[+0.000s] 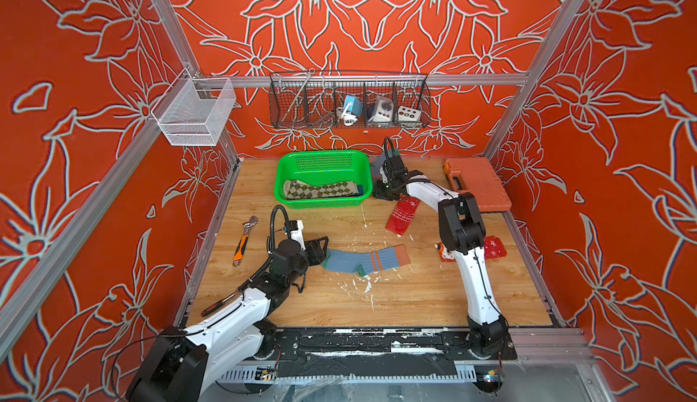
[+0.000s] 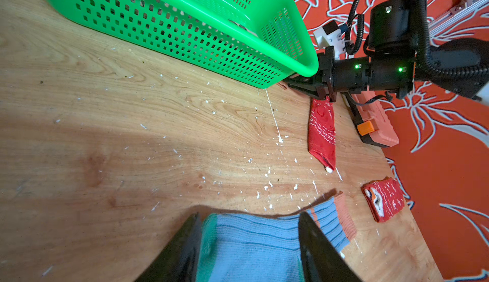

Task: Place the socks together as a pair
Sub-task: Pick up the sock from the center of the board.

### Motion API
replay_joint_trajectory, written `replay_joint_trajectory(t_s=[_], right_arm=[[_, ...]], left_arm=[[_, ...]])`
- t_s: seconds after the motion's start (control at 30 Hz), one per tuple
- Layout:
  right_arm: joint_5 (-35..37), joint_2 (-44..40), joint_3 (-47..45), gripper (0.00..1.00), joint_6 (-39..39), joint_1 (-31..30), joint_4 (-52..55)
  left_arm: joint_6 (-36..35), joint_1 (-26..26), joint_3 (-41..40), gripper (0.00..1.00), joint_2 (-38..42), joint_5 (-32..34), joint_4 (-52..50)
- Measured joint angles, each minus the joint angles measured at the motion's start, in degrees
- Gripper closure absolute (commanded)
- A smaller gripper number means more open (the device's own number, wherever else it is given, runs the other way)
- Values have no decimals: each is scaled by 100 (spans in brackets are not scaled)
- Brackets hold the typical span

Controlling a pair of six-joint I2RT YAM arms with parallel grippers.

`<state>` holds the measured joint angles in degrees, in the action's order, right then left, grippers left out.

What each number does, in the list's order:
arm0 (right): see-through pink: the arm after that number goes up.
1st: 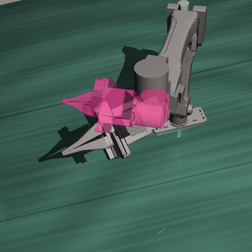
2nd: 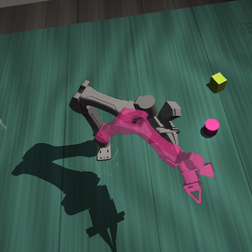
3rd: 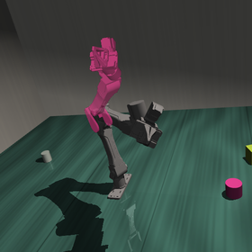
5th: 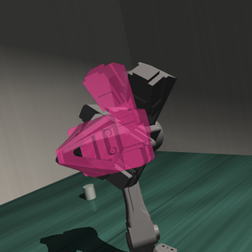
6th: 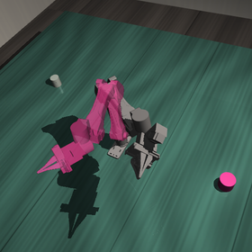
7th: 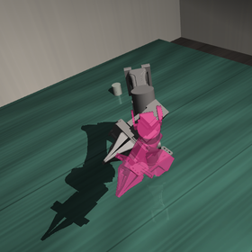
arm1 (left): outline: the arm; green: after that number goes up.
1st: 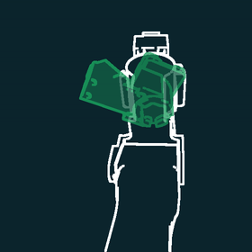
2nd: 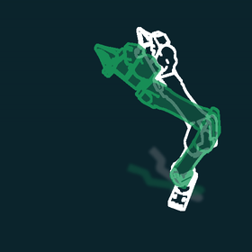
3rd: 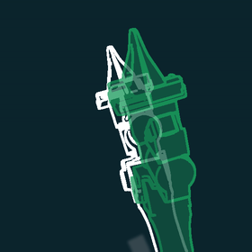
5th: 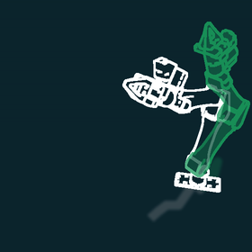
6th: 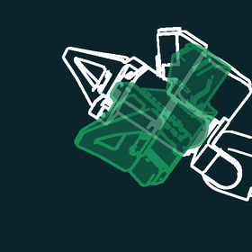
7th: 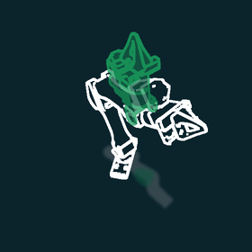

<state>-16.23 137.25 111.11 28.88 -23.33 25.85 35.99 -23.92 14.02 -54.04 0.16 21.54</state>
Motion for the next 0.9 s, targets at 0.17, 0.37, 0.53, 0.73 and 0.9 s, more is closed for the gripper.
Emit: replay_joint_trajectory(t_s=[0.17, 0.37, 0.53, 0.73, 0.9], right_arm=[[59, 28, 74, 75, -13, 7, 125], [44, 138, 236, 88, -44, 7, 208], [-4, 238, 369, 100, -42, 7, 223], [-7, 188, 271, 100, -46, 11, 149], [20, -398, -568, 100, -125, 59, 42]], left_arm=[[2, 0, 0, 43, 2, 4, 0], [2, 0, -13, 43, 31, 9, 2], [2, 0, -20, 43, 31, 17, 2], [2, 0, -22, 44, 31, 20, 2], [2, 0, -26, 44, 76, 22, 2]])
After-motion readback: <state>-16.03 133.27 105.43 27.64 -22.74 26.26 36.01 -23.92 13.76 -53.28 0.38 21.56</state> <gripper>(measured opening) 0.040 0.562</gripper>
